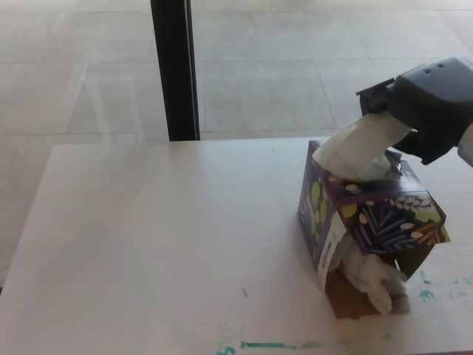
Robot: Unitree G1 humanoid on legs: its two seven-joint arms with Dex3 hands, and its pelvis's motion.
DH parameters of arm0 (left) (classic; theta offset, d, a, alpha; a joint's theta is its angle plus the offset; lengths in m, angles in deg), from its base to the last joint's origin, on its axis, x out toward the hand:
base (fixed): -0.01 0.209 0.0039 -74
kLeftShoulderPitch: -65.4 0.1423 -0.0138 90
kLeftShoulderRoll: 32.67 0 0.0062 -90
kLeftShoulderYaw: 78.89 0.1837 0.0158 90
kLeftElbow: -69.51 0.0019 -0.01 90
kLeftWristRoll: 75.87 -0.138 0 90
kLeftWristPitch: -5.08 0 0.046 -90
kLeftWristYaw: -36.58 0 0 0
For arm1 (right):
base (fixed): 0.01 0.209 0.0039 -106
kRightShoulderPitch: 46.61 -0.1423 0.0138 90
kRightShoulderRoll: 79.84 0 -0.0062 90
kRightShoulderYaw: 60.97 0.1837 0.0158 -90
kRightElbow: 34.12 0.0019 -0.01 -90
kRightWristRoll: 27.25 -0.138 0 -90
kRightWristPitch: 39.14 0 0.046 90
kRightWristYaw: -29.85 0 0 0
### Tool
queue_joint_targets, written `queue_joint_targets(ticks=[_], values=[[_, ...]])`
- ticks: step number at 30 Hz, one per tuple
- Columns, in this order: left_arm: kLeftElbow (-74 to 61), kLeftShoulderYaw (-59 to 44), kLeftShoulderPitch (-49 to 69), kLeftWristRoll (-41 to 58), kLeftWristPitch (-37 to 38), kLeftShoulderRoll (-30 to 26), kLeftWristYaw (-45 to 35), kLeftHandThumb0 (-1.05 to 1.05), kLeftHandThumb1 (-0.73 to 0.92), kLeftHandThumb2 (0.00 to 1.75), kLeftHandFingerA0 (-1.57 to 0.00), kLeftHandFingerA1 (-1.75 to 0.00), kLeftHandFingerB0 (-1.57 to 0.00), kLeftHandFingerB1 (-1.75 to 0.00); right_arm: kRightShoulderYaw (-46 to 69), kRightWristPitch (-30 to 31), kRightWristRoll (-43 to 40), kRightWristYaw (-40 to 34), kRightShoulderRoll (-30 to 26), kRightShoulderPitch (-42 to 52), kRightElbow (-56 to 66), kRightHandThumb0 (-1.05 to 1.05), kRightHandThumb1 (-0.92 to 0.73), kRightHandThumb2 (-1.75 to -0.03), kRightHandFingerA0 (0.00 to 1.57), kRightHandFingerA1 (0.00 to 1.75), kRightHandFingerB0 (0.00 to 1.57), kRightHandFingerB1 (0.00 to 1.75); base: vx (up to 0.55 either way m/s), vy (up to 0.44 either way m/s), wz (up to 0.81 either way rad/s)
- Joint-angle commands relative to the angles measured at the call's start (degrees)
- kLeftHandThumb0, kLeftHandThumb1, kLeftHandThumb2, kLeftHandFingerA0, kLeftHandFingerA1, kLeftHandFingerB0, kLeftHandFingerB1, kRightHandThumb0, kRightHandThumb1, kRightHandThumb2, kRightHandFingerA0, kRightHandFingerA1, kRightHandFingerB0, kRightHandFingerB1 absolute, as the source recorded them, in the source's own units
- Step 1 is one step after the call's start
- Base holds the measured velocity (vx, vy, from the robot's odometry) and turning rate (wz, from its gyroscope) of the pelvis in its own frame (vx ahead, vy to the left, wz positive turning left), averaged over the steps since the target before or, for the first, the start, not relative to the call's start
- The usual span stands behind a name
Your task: The robot uses its right hand to pull out a tissue from the tissue box kept in the middle of the desk and put it on the right side
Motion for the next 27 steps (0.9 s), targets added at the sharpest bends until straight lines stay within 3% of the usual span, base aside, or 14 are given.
queue_joint_targets(ticks=[1, 2, 5, 6, 7, 9, 11, 12, 15, 16, 22, 25, 26, 27], values=[[0.0, -0.6, 1.2, 0.8, 2.1, -0.6, -0.9, -0.72, 0.90, 0.67, -0.55, -0.49, -0.41, -0.39, 9.5, 1.8, -2.5, -16.2, 2.8, 3.5, -1.2, -0.21, -0.48, -1.25, 0.92, 1.75, 0.75, 1.53, 0.00, 0.000, 0.00], [0.0, -0.6, 1.3, 0.8, 2.2, -0.7, -0.8, -0.73, 0.90, 0.67, -0.57, -0.50, -0.42, -0.39, 11.0, 1.6, -2.8, -18.7, 2.9, 2.6, -3.2, -0.18, -0.51, -0.91, 0.93, 1.75, 0.73, 1.53, 0.00, 0.000, 0.00], [0.6, -0.4, 1.1, 0.6, 2.9, -0.7, -0.5, -0.71, 0.91, 0.67, -0.58, -0.50, -0.43, -0.39, 16.2, 4.4, -4.7, -20.2, 2.5, 0.0, -3.9, -0.28, -0.48, -1.12, 1.23, 1.37, 0.92, 1.18, 0.00, 0.000, 0.00], [0.4, -0.5, 1.3, 0.6, 3.2, -0.7, -0.7, -0.71, 0.90, 0.67, -0.57, -0.50, -0.42, -0.39, 17.6, 5.5, -4.7, -20.9, 2.7, -0.8, -3.6, -0.21, -0.48, -1.13, 0.96, 1.74, 0.78, 1.44, 0.00, 0.000, 0.00], [0.4, -0.5, 1.2, 0.6, 3.0, -0.8, -0.6, -0.73, 0.91, 0.67, -0.58, -0.50, -0.43, -0.39, 19.0, 6.8, -4.8, -21.8, 3.1, -1.5, -3.4, -0.29, -0.48, -1.13, 1.24, 1.39, 0.92, 1.19, 0.00, 0.000, 0.00], [0.5, -0.3, 1.1, 0.4, 2.9, -0.8, -0.4, -0.73, 0.91, 0.67, -0.58, -0.50, -0.43, -0.39, 20.3, 7.5, -4.7, -21.4, 3.4, -1.8, -3.0, -0.29, -0.48, -1.13, 1.24, 1.39, 0.92, 1.19, 0.00, 0.000, 0.00], [0.1, -0.4, 1.3, 0.4, 2.2, -0.9, -0.4, -0.72, 0.90, 0.68, -0.57, -0.49, -0.43, -0.39, 24.3, 6.6, -6.5, -26.7, 4.0, -3.7, -4.5, -0.16, -0.45, -1.19, 0.98, 1.75, 0.78, 1.58, 0.00, 0.000, 0.00], [0.7, -0.3, 1.0, 0.3, 2.6, -0.9, -0.3, -0.73, 0.91, 0.67, -0.58, -0.48, -0.43, -0.39, 26.3, 7.5, -7.8, -26.4, 3.9, -4.9, -4.8, -0.27, -0.47, -1.17, 1.25, 1.43, 1.00, 1.29, 0.00, 0.000, 0.00], [0.7, -0.4, 1.1, 0.4, 3.1, -0.8, -0.4, -0.74, 0.90, 0.67, -0.59, -0.49, -0.44, -0.40, 30.1, 8.6, -9.4, -28.7, 4.8, -6.9, -5.6, -0.25, -0.43, -1.18, 1.27, 1.44, 1.03, 1.29, 0.00, 0.000, 0.00], [0.6, -0.3, 1.2, 0.3, 3.2, -0.9, -0.2, -0.74, 0.91, 0.67, -0.57, -0.48, -0.43, -0.39, 31.8, 8.9, -10.4, -29.4, 5.3, -7.9, -5.9, -0.18, -0.43, -1.27, 0.98, 1.75, 0.82, 1.56, 0.00, 0.000, 0.00], [0.0, -0.4, 1.9, 0.4, 3.2, -1.0, -0.4, -0.74, 0.91, 0.68, -0.56, -0.49, -0.43, -0.40, 35.6, 8.2, -11.3, -29.6, 4.1, -10.0, -7.1, -0.17, -0.46, -1.26, 0.95, 1.75, 0.79, 1.59, 0.00, 0.000, 0.00], [-0.2, -0.7, 2.2, 0.7, 2.8, -1.2, -0.6, -0.74, 0.91, 0.67, -0.57, -0.50, -0.44, -0.40, 37.5, 9.5, -10.6, -28.4, 2.2, -10.9, -6.2, -0.17, -0.48, -1.24, 0.94, 1.75, 0.78, 1.61, 0.00, 0.000, 0.00], [-0.6, -0.5, 2.4, 0.5, 2.9, -1.2, -0.2, -0.74, 0.92, 0.67, -0.57, -0.51, -0.43, -0.40, 38.4, 7.9, -10.9, -28.8, 0.3, -11.5, -7.3, -0.25, -0.49, -1.18, 1.23, 1.42, 1.02, 1.29, 0.00, 0.000, 0.00], [-0.6, -0.7, 2.4, 0.6, 2.6, -1.2, -0.3, -0.74, 0.91, 0.67, -0.56, -0.50, -0.43, -0.40, 38.7, 7.8, -10.4, -28.3, -0.9, -11.5, -7.7, -0.20, -0.46, -1.24, 0.96, 1.75, 0.80, 1.58, 0.00, 0.000, 0.00]])
